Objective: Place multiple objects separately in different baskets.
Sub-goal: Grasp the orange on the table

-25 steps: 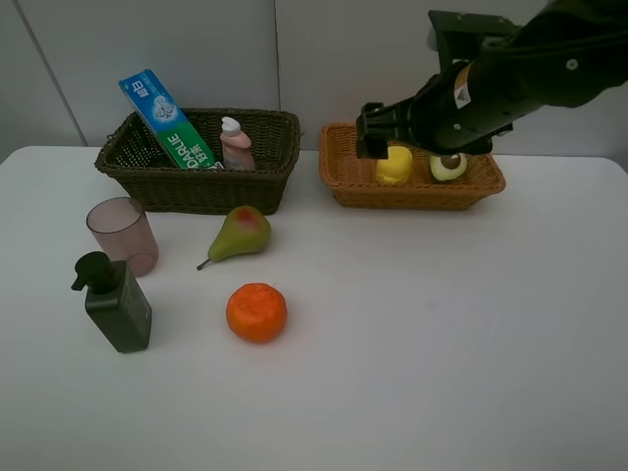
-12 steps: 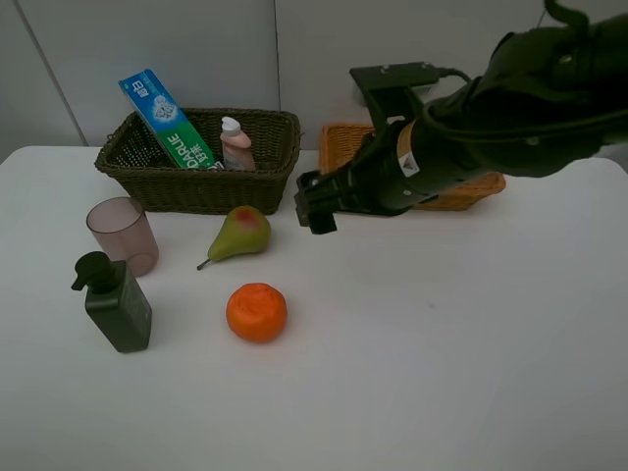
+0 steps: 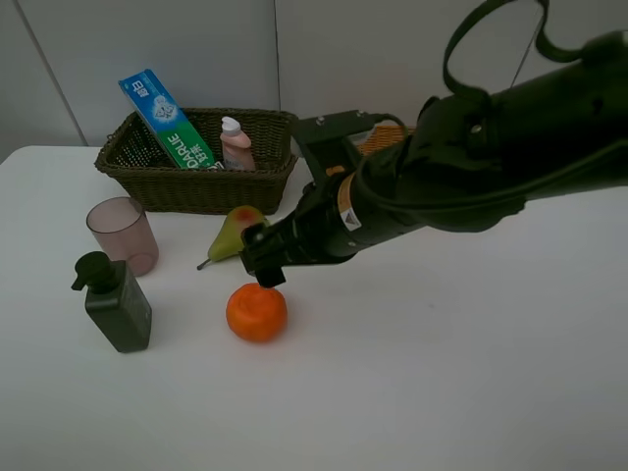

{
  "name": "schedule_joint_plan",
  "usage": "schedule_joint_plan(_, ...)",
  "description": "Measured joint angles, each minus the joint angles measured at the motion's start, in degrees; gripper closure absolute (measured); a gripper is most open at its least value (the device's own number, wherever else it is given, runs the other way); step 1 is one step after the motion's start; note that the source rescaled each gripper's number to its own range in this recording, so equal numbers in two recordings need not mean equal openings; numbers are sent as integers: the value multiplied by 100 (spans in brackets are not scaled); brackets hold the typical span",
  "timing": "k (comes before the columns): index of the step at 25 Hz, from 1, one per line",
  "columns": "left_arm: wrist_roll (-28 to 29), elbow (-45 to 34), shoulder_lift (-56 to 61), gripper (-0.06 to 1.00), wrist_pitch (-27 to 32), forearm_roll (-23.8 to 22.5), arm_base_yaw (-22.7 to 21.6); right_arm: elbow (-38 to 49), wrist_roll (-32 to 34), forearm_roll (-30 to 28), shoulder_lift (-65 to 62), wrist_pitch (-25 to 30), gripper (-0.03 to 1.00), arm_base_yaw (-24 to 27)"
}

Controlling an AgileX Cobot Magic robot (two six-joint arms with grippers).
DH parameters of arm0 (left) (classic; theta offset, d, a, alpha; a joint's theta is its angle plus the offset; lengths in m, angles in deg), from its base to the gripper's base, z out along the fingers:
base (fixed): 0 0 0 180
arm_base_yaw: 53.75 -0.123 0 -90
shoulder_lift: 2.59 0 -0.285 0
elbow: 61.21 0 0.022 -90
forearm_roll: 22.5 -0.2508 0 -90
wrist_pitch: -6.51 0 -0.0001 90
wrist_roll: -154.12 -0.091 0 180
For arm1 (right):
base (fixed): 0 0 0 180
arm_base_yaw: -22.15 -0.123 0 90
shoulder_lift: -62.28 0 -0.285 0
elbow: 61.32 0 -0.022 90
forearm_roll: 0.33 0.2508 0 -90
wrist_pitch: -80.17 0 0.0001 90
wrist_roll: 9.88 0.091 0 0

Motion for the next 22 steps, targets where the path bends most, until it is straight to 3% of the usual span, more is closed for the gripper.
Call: schedule_joint_plan(22, 0, 0, 0, -6, 0, 0, 0, 14, 15, 587, 909, -839, -3, -345)
